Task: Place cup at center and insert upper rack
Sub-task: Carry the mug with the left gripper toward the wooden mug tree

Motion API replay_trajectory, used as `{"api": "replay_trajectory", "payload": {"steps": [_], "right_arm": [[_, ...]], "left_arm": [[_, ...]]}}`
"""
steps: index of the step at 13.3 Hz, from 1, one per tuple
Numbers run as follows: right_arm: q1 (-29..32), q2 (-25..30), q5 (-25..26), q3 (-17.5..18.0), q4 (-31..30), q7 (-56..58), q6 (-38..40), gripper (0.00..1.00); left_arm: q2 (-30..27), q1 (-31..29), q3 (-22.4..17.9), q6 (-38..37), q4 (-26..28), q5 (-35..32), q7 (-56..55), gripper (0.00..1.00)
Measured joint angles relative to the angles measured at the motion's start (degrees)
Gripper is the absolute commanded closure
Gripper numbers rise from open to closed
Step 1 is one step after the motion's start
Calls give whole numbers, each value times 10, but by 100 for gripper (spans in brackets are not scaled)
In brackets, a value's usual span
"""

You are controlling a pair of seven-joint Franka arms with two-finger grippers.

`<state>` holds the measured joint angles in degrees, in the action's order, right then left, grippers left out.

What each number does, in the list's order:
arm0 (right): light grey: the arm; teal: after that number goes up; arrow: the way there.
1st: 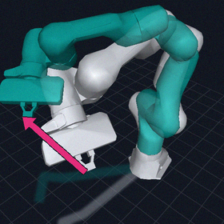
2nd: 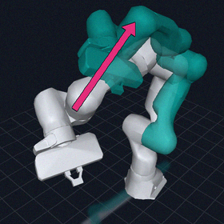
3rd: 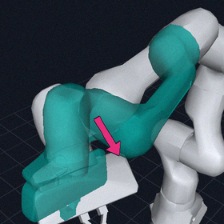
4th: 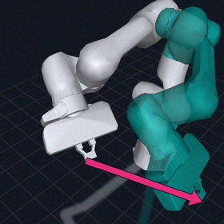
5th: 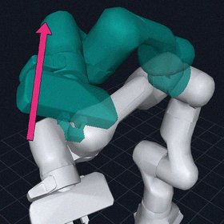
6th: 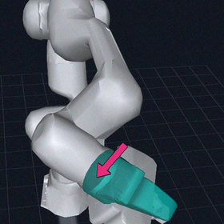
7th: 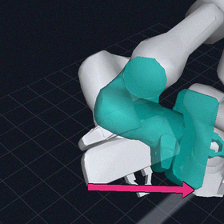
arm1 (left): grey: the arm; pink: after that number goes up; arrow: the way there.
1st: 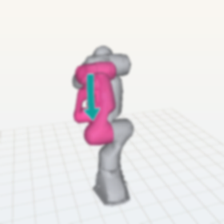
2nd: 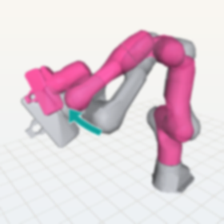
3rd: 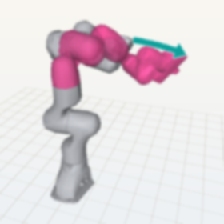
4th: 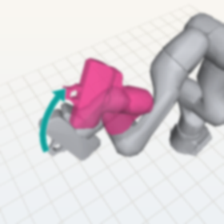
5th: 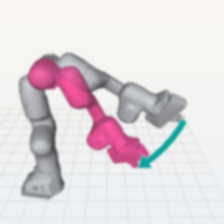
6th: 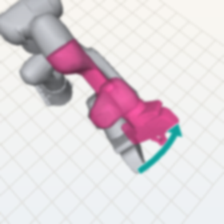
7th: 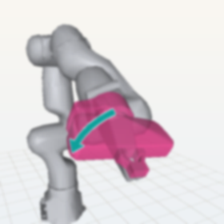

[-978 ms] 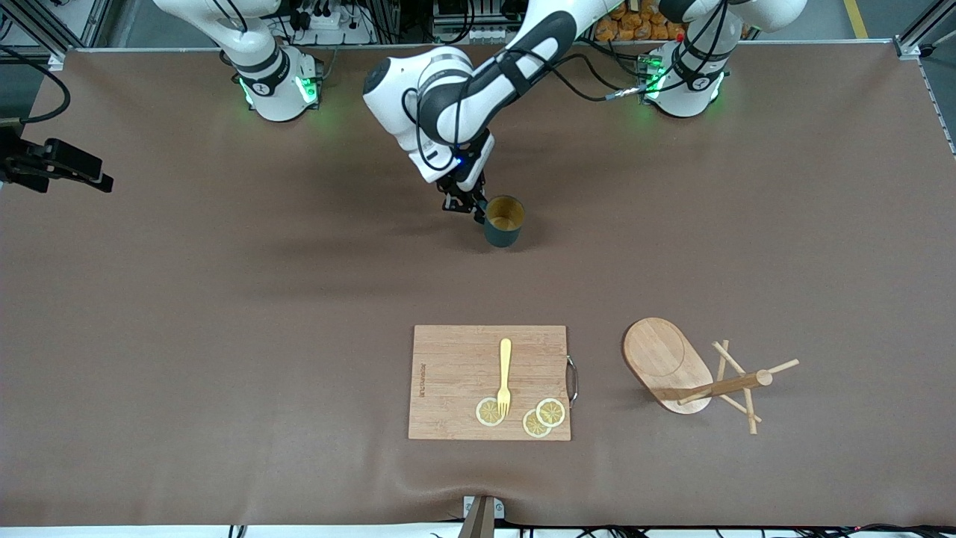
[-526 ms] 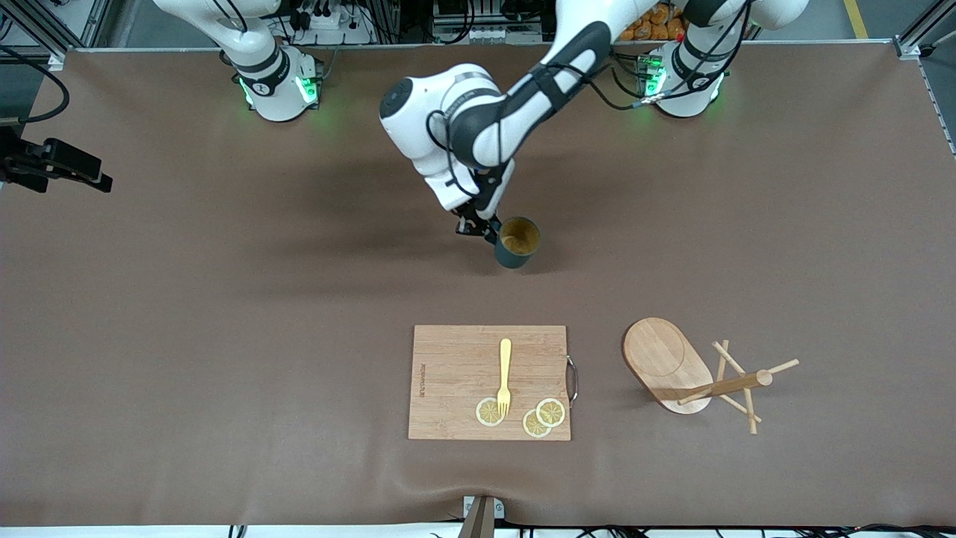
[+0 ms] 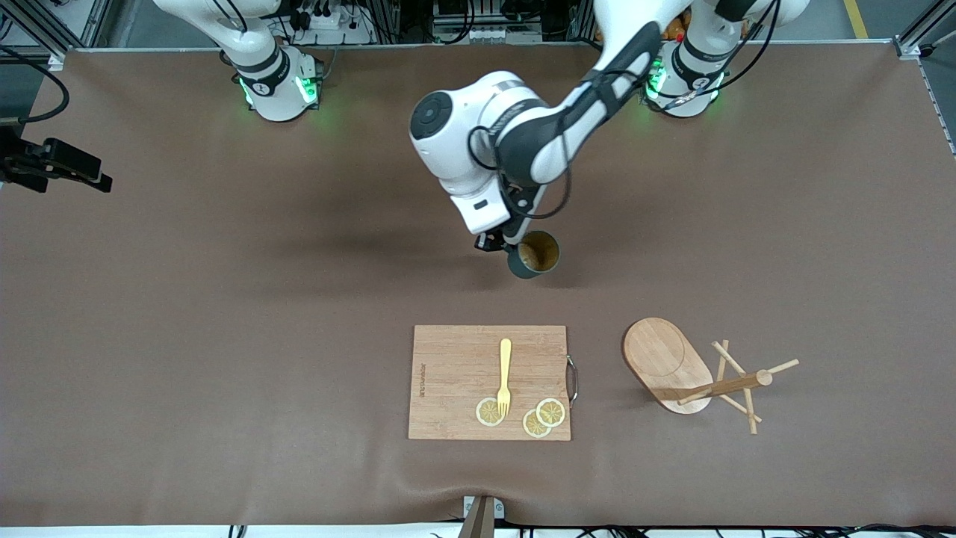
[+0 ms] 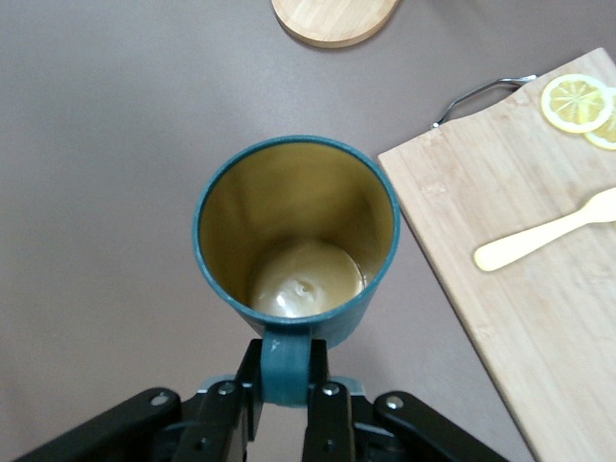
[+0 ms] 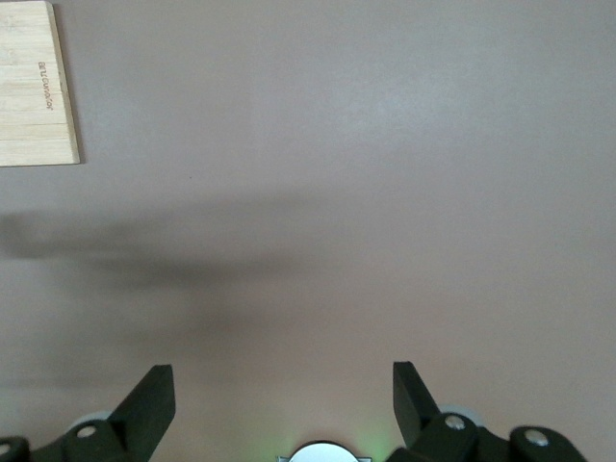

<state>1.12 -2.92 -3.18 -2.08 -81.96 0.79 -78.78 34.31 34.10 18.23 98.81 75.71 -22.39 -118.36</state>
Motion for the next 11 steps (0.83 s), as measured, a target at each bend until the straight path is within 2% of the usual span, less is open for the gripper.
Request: {"api": "replay_trajectory", "payload": {"steps": [5, 8, 11], "right_arm": [[0, 0, 0, 0, 0, 0, 0, 0], [0, 0, 0, 0, 0, 0, 0, 0], [0, 0, 0, 0, 0, 0, 0, 0]], "left_arm": [[-125, -162, -3, -6, -2, 178, 213, 100], [-136, -264, -3, -6, 5, 285, 310, 100], [-133, -330, -4, -7, 14, 400, 399, 100]]}}
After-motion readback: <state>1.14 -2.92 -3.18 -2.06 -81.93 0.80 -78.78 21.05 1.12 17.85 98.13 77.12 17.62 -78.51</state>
